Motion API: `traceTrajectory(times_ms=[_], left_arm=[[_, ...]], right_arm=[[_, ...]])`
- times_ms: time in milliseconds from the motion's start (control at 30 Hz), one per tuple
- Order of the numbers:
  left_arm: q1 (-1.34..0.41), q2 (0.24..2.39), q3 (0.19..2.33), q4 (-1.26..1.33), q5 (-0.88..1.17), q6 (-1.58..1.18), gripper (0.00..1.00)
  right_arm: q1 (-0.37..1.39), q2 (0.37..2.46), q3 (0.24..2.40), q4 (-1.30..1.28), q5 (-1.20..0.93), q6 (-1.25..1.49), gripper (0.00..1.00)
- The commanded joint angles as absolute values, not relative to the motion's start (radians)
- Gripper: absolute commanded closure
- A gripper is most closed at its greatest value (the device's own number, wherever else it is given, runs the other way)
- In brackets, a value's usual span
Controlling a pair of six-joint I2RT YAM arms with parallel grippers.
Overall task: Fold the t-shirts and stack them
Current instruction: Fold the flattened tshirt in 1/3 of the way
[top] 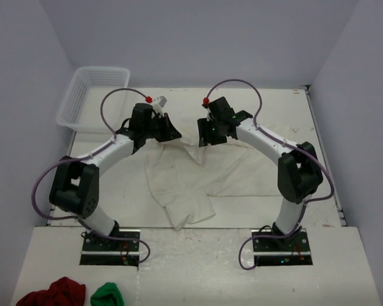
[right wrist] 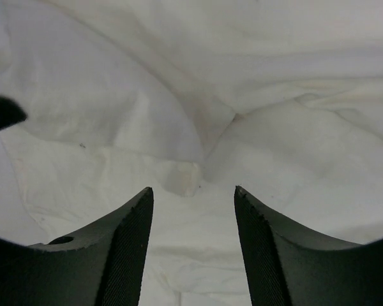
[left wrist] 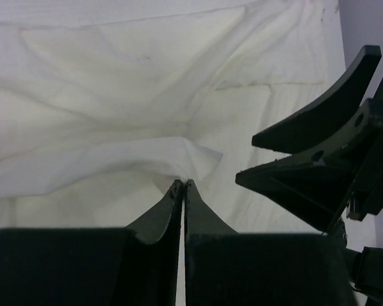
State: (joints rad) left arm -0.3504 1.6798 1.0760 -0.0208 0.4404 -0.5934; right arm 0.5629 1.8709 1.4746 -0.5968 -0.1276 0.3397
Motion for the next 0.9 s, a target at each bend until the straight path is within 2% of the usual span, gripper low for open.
traceTrajectory(times_ms=[0,133,167,233,267,300,333,367,467,500,633,700,733,767,800,867], left_arm=[[-0.35,1.536,1.013,-0.11,0.355,-0.612,1.0],[-0.353,1.384,0.933,-0.176,0.31,-0.618,1.0],[-0.359,1.362,0.914,-0.199,0.289,-0.621,1.0],[-0.364,1.307,0.849,-0.218,0.276,-0.624,1.0],[-0.371,1.29,0.826,-0.23,0.262,-0.63,1.0],[-0.373,1.273,0.777,-0.236,0.255,-0.64,0.99],[-0.376,1.244,0.75,-0.238,0.253,-0.65,0.96],[-0.386,1.23,0.729,-0.236,0.241,-0.653,0.83],[-0.411,1.186,0.628,-0.221,0.215,-0.687,0.73],[-0.414,1.18,0.583,-0.219,0.209,-0.698,0.7],[-0.472,1.103,0.523,-0.267,0.092,-0.741,0.81],[-0.501,1.06,0.522,-0.317,-0.067,-0.762,0.84],[-0.521,1.019,0.519,-0.328,-0.101,-0.77,0.85],[-0.526,1.009,0.518,-0.327,-0.132,-0.767,0.84],[-0.528,1.026,0.541,-0.328,-0.136,-0.741,0.84],[-0.532,1.066,0.624,-0.354,-0.156,-0.71,0.86]], right_arm=[[0.569,1.749,1.459,-0.601,-0.022,0.362,0.43],[0.568,1.658,1.436,-0.63,0.018,0.371,0.36],[0.569,1.629,1.439,-0.652,0.021,0.376,0.3],[0.569,1.597,1.434,-0.661,0.011,0.376,0.26],[0.569,1.562,1.425,-0.669,0.011,0.377,0.19],[0.569,1.543,1.419,-0.667,0.015,0.382,0.17],[0.569,1.526,1.413,-0.666,0.015,0.383,0.1],[0.569,1.513,1.41,-0.673,0.005,0.382,0.04],[0.569,1.47,1.393,-0.67,0.006,0.384,0.01],[0.569,1.456,1.385,-0.666,0.006,0.383,0.01],[0.569,1.457,1.367,-0.678,0.04,0.388,0.01],[0.569,1.451,1.335,-0.652,0.028,0.388,0.06],[0.569,1.457,1.327,-0.649,0.02,0.391,0.21],[0.568,1.462,1.304,-0.626,0.006,0.393,0.3],[0.569,1.466,1.286,-0.605,-0.068,0.4,0.33],[0.571,1.499,1.243,-0.546,-0.109,0.416,0.33]])
